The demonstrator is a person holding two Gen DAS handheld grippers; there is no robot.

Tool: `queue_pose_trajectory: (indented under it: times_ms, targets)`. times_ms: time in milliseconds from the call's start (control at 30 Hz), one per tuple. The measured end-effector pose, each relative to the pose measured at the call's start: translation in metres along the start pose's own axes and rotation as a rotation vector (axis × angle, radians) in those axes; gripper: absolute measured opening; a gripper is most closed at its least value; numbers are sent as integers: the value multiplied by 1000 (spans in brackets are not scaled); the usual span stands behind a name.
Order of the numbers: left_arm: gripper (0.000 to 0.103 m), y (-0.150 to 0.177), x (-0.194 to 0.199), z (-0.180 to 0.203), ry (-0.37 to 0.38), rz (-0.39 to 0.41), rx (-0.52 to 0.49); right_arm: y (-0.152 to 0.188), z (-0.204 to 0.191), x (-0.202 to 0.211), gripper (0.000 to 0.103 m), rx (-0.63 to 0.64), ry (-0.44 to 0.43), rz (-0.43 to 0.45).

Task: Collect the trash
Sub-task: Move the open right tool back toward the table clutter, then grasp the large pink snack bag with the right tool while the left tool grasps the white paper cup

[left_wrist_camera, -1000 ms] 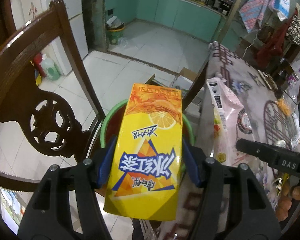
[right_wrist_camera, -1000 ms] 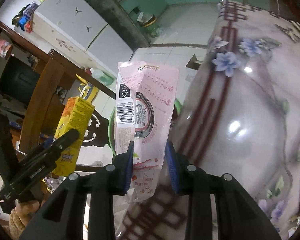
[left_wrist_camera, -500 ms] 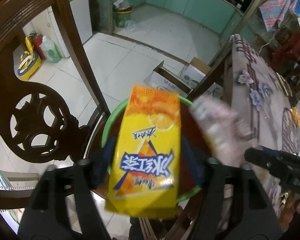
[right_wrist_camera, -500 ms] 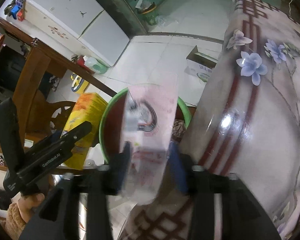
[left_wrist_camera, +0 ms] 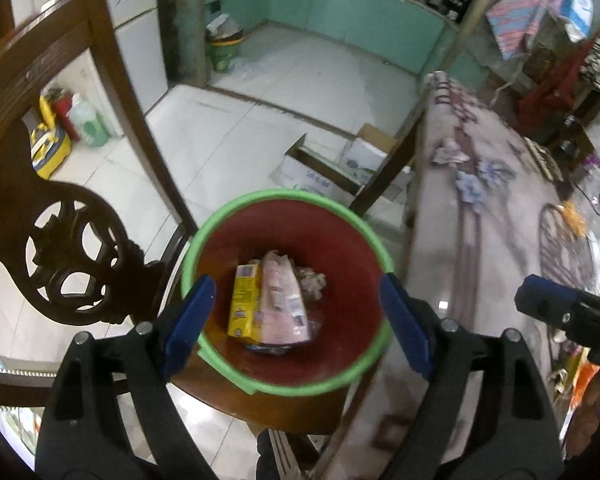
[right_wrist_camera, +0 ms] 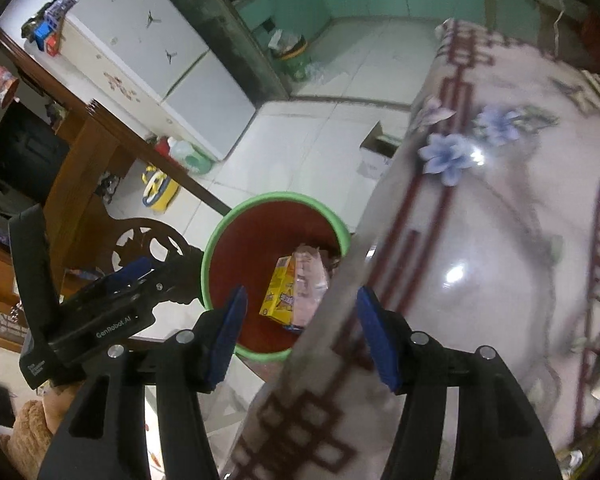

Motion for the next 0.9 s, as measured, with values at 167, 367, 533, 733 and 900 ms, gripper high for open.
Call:
queue_pose_trajectory:
  times_ms: [167, 367, 533, 733, 900]
  targets:
    - [81, 14, 30, 43, 28, 56, -82, 35, 27, 39, 56, -18, 52, 62]
    - [81, 40, 48, 99, 47, 93, -176, 79, 86, 75, 57, -120, 97, 96]
    - [81, 62, 44, 150, 76, 76, -224, 116, 147, 111, 66, -221, 154, 135]
    - [81, 87, 44, 214, 98, 76, -294, 154, 241, 164, 74, -366, 226, 193]
    - [81, 108, 42, 257, 112, 69, -332, 174, 328, 183, 81, -536, 232, 162]
Point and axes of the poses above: each gripper's, at about its wrist camera, not at the fingertips, and x roughly against the way its jaws point, z to its right, y to its underside, the point moved 4 cm from there along -x, roughly the way its jaws point, and after that the axes turned 14 degrees about -z, right-handed, at the moved point
